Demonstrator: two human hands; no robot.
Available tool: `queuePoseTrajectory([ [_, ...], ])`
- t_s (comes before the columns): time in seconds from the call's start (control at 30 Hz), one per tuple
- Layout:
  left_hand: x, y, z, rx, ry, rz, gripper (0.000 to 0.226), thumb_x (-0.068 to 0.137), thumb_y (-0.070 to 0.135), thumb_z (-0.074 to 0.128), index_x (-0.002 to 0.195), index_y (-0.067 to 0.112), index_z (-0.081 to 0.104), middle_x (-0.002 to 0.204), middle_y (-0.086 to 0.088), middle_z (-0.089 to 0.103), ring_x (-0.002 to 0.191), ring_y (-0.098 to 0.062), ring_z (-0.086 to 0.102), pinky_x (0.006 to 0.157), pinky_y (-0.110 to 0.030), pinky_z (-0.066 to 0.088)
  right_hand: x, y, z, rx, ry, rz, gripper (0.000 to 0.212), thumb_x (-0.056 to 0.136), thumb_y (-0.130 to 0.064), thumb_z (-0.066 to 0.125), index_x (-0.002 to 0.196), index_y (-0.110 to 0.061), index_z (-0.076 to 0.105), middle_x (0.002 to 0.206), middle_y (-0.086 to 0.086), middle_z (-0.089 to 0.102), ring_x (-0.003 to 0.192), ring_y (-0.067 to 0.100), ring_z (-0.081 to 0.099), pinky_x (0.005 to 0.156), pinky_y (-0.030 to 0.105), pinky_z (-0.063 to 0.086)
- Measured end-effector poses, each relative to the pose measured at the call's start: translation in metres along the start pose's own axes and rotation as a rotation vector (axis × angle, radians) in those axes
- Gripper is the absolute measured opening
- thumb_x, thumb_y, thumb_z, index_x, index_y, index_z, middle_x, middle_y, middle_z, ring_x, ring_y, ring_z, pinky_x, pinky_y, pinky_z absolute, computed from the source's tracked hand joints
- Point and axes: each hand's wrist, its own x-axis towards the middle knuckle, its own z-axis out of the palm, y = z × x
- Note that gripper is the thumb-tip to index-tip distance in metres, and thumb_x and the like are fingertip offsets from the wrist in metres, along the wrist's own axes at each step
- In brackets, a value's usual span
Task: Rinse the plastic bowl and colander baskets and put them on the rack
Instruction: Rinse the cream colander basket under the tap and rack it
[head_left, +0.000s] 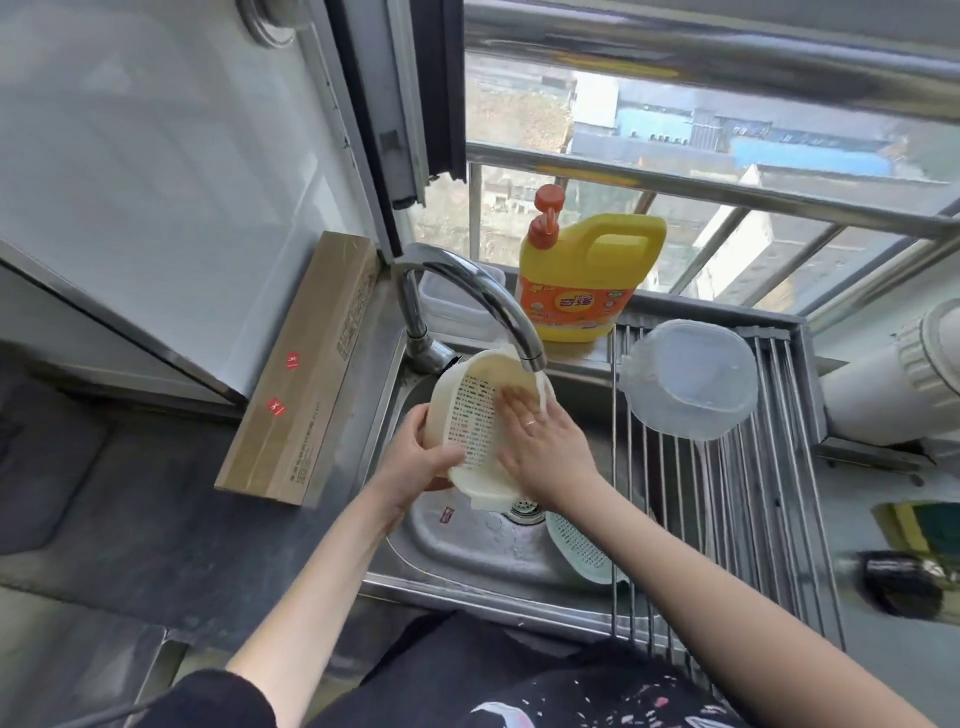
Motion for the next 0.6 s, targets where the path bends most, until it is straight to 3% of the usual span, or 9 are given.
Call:
queuePoseTrajectory([
  [0.07,0.002,-0.005,0.003,-0.077,0.009,0.023,0.057,0.072,-0.001,0.061,0.125,0.013,0.046,0.114,-0.014,0.064,0.093,-0.024,0.065,0.061,-0.03,0.057,-0.005,-0.012,-0.002,0.028,-0.082,0.08,0.07,0.098,-0.054,0.014,0.152,-0.01,0.011,0.159,0.008,0.016,0.148,0.017,0.002,0.115,0.043,-0.018],
  [0.17,0.005,-0.014,0.009,-0.183,0.015,0.029,0.067,0.058,0.0,0.058,0.123,0.012,0.046,0.11,-0.015,0.064,0.092,-0.023,0.065,0.061,-0.031,0.056,-0.024,-0.03,0.001,0.422,-0.277,-0.01,0.075,0.093,-0.061,0.003,0.143,-0.018,0.039,0.147,0.007,0.043,0.14,0.022,0.03,0.117,0.046,0.008],
  [0.23,0.006,-0.018,0.013,-0.291,0.012,0.006,0.068,0.055,-0.004,0.053,0.122,0.009,0.046,0.107,-0.015,0.063,0.091,-0.024,0.064,0.062,-0.031,0.057,-0.037,-0.035,0.004,0.546,-0.266,-0.091,0.072,0.092,-0.062,0.006,0.144,-0.023,0.037,0.148,0.004,0.041,0.139,0.02,0.031,0.114,0.044,0.014],
  [0.3,0.007,-0.019,0.016,-0.443,-0.02,-0.022,0.068,0.056,-0.009,0.049,0.123,0.005,0.047,0.107,-0.018,0.063,0.095,-0.028,0.065,0.069,-0.034,0.059,-0.045,-0.032,0.004,0.512,-0.201,-0.145,0.051,0.1,-0.046,0.025,0.149,-0.029,0.026,0.153,-0.001,0.035,0.142,0.016,0.026,0.114,0.045,0.008],
  [0.43,0.008,-0.023,0.026,-0.755,-0.096,-0.123,0.064,0.058,-0.009,0.038,0.119,-0.003,0.054,0.109,-0.024,0.066,0.097,-0.037,0.068,0.073,-0.042,0.058,-0.051,-0.03,0.004,0.296,-0.014,-0.245,0.055,0.096,-0.014,0.043,0.148,-0.024,0.03,0.143,0.001,0.05,0.129,0.023,0.048,0.103,0.041,0.03],
  [0.5,0.009,-0.028,0.032,-0.901,-0.117,-0.203,0.061,0.063,-0.004,0.036,0.121,-0.002,0.054,0.11,-0.025,0.066,0.097,-0.039,0.067,0.078,-0.044,0.058,-0.054,-0.027,0.005,0.168,0.087,-0.274,0.052,0.09,-0.01,0.04,0.14,-0.021,0.044,0.124,-0.001,0.065,0.108,0.022,0.062,0.091,0.034,0.038],
  [0.6,0.013,-0.031,0.04,-0.862,-0.111,-0.352,0.047,0.085,0.006,0.034,0.129,0.0,0.049,0.11,-0.023,0.066,0.094,-0.036,0.067,0.076,-0.042,0.058,-0.06,-0.017,0.003,0.02,0.211,-0.333,0.054,0.077,-0.012,0.032,0.123,-0.02,0.06,0.09,-0.006,0.069,0.081,0.017,0.063,0.079,0.03,0.031],
])
